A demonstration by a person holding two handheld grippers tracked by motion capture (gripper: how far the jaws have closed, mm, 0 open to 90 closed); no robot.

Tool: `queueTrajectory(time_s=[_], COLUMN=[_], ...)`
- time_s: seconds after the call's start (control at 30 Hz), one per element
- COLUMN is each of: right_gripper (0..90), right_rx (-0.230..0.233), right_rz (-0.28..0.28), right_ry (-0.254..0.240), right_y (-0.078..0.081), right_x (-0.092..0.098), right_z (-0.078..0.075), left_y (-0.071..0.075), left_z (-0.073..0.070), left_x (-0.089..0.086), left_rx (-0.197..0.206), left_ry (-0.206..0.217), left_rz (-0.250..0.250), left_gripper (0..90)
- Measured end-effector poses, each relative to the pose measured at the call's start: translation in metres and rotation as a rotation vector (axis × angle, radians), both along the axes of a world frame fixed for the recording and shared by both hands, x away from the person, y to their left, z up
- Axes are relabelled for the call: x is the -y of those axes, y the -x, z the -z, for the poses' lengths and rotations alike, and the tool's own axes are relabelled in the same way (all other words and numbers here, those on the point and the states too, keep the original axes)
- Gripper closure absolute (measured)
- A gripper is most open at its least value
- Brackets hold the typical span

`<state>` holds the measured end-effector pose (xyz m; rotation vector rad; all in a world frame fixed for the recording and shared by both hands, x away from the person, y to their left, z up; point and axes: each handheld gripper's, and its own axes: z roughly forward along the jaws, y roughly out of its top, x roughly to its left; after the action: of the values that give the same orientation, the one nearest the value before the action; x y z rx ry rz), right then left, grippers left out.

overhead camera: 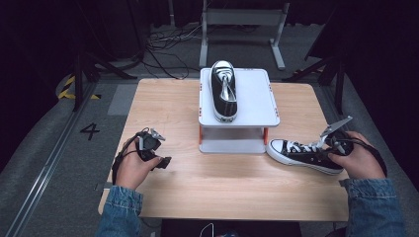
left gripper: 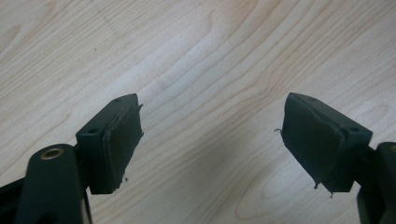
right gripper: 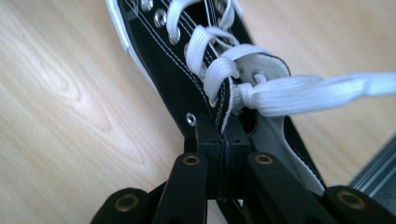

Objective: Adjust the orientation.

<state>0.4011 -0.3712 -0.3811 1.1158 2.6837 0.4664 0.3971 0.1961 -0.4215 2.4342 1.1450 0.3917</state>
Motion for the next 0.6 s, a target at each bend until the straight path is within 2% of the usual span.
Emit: queueTrajectory(time_s=[0.13,0.17,0.23,0.3,0.33,0.37,0.4,0.43,0.5,0.6], right_gripper=[89.3,89.3,89.2,89.1,88.9,88.7,88.4,87.5,85.5,84.1], right_rx=[0.066,0.077,0.110,0.081,0.053,0.006,-0.016,-0.045,-0.087,-0.101], right_rz=[0.106,0.133,0.210,0.241,0.239,0.227,0.229,0.238,0.214,0.182], right_ry=[-0.016,-0.016,-0.021,-0.018,-0.045,-0.072,-0.076,-0.120,-0.155,-0.147], right_y=[0.008,0.009,0.010,0.008,0.007,0.006,0.007,0.008,0.008,0.008], right_x=[0.003,0.003,0.005,0.001,-0.002,-0.004,-0.006,-0.009,-0.019,-0.032], right_z=[-0.014,-0.015,-0.015,-0.008,-0.005,-0.002,-0.001,0.000,0.003,0.005], left_y=[-0.005,-0.007,-0.008,-0.010,-0.010,-0.011,-0.011,-0.011,-0.012,-0.012], left_z=[0.001,0.001,0.001,0.000,0.000,0.000,0.000,0.000,0.001,0.000], left_x=[0.007,0.009,0.012,0.014,0.015,0.016,0.016,0.017,0.017,0.018], left_rx=[-0.004,0.004,-0.005,-0.001,-0.003,0.003,0.000,0.000,-0.002,-0.006], left_ry=[0.003,0.001,0.015,0.009,0.010,0.013,0.007,0.013,0.009,0.010], left_rz=[0.017,0.025,0.023,0.031,0.032,0.035,0.040,0.034,0.038,0.038], left_gripper=[20.6,20.6,20.6,20.6,20.6,20.6,20.6,20.6,20.5,20.7])
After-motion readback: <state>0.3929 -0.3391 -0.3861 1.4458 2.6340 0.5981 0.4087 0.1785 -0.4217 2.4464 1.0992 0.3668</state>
